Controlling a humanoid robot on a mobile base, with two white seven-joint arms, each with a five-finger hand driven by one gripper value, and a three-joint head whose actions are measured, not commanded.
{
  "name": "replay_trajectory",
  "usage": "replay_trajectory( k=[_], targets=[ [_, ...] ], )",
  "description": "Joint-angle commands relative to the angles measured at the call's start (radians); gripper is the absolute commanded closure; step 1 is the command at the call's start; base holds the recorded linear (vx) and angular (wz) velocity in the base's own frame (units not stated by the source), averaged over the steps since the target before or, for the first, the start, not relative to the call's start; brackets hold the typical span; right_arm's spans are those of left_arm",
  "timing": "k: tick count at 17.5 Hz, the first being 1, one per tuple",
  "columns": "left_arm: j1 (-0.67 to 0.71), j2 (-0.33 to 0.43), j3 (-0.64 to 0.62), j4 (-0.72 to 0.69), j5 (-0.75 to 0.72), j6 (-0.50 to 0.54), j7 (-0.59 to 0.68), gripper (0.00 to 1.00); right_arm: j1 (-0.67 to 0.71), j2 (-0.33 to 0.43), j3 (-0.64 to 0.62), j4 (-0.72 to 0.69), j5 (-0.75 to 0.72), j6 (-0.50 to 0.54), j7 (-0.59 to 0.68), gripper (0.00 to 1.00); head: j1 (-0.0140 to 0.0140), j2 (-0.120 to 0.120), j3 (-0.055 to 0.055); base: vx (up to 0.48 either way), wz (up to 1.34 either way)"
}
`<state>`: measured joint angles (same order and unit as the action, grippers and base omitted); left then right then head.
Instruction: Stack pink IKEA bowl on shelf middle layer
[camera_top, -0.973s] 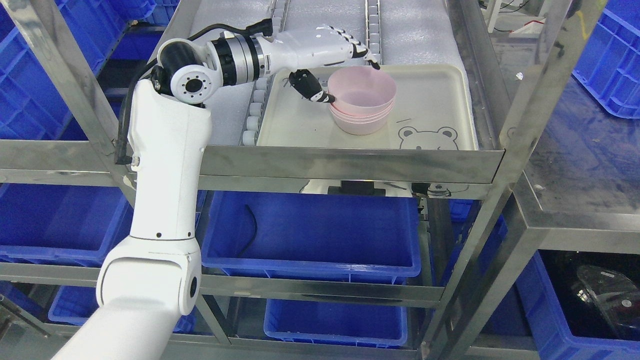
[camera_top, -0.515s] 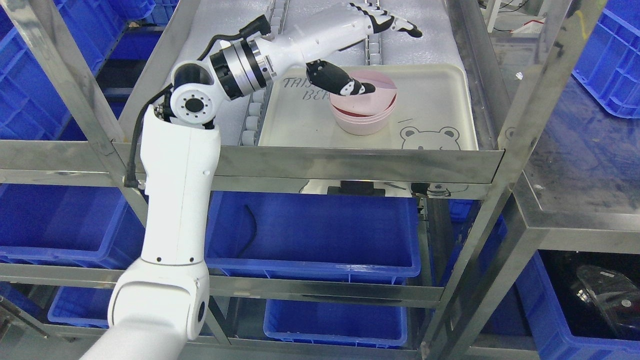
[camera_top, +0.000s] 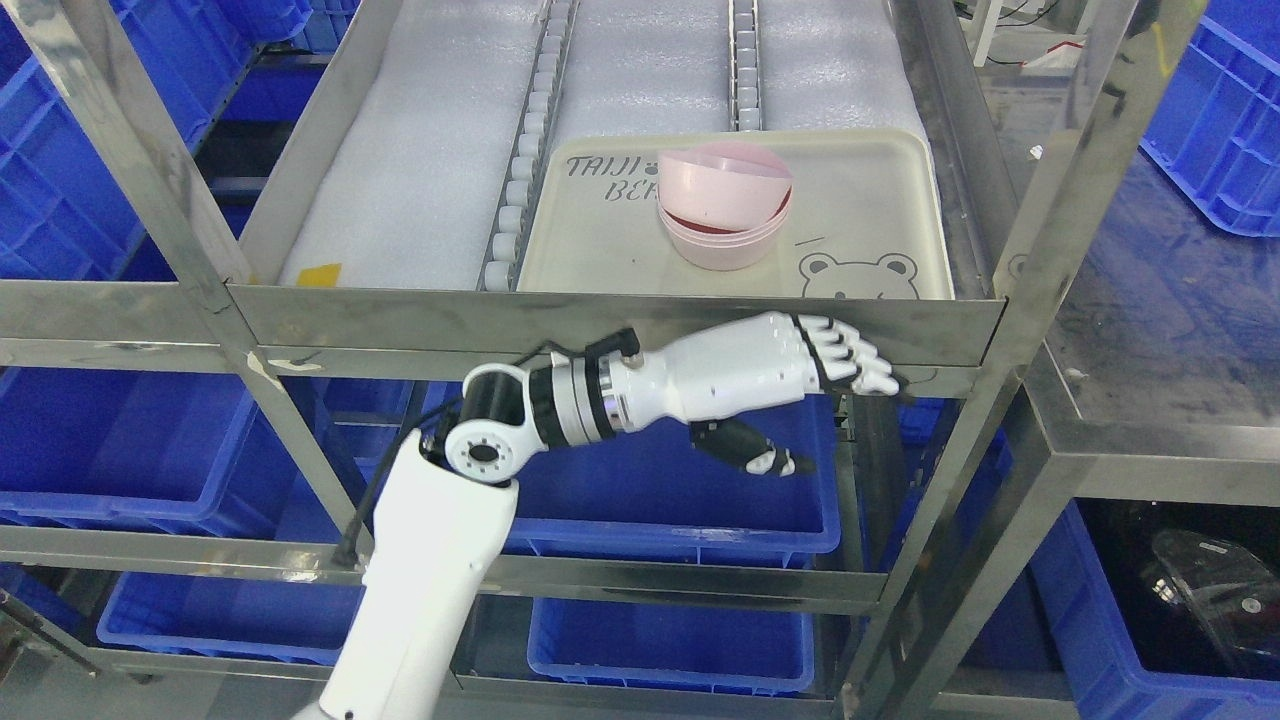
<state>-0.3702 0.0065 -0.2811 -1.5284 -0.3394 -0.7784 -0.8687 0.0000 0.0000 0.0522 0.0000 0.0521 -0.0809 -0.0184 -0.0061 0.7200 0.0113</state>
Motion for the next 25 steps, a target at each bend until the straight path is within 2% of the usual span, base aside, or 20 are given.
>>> replay_trajectory(
  k=[1,3,5,7,9,12,13,15,18,21,25],
  targets=[
    [0.377,0.011,-0.080,-0.033,0.020,-0.007,0.032,0.21,0.003,-0.017,0.000,-0.017,0.000,0.000,0.000,0.00,0.0000,0.000,0.000,0.000,0.00],
    [0.489,0.011,-0.044,0.063,0.039,-0.007,0.132,0.21,0.003,-0.017,0.000,-0.017,0.000,0.000,0.000,0.00,0.0000,0.000,0.000,0.000,0.00],
    [0.531,0.011,0.023,0.179,0.086,-0.007,0.314,0.20,0.005,-0.017,0.000,-0.017,0.000,0.000,0.000,0.00,0.0000,0.000,0.000,0.000,0.00],
    [0.553,0.011,0.071,0.241,0.218,-0.007,0.524,0.20,0.003,-0.017,0.000,-0.017,0.000,0.000,0.000,0.00,0.0000,0.000,0.000,-0.009,0.02],
    [0.582,0.011,0.104,0.240,0.270,-0.007,0.597,0.17,0.005,-0.017,0.000,-0.017,0.000,0.000,0.000,0.00,0.0000,0.000,0.000,-0.008,0.03],
    [0.579,0.011,0.178,0.237,0.354,-0.006,0.744,0.17,0.005,-0.017,0.000,-0.017,0.000,0.000,0.000,0.00,0.0000,0.000,0.000,-0.004,0.01],
    [0.573,0.011,0.198,0.232,0.374,0.046,0.782,0.17,0.003,-0.017,0.000,-0.017,0.000,0.000,0.000,0.00,0.0000,0.000,0.000,0.000,0.00],
    [0.565,0.011,0.249,0.194,0.382,0.111,0.797,0.17,0.005,-0.017,0.000,-0.017,0.000,0.000,0.000,0.00,0.0000,0.000,0.000,0.000,0.00],
    [0.563,0.011,0.255,0.119,0.385,0.212,0.793,0.17,0.003,-0.017,0.000,-0.017,0.000,0.000,0.000,0.00,0.0000,0.000,0.000,-0.002,0.01],
    [0.563,0.011,0.237,0.106,0.393,0.223,0.783,0.16,0.003,-0.017,0.000,-0.017,0.000,0.000,0.000,0.00,0.0000,0.000,0.000,0.000,0.00],
    [0.560,0.011,0.192,0.106,0.393,0.229,0.752,0.07,0.005,-0.017,0.000,-0.017,0.000,0.000,0.000,0.00,0.0000,0.000,0.000,0.000,0.00]
  ],
)
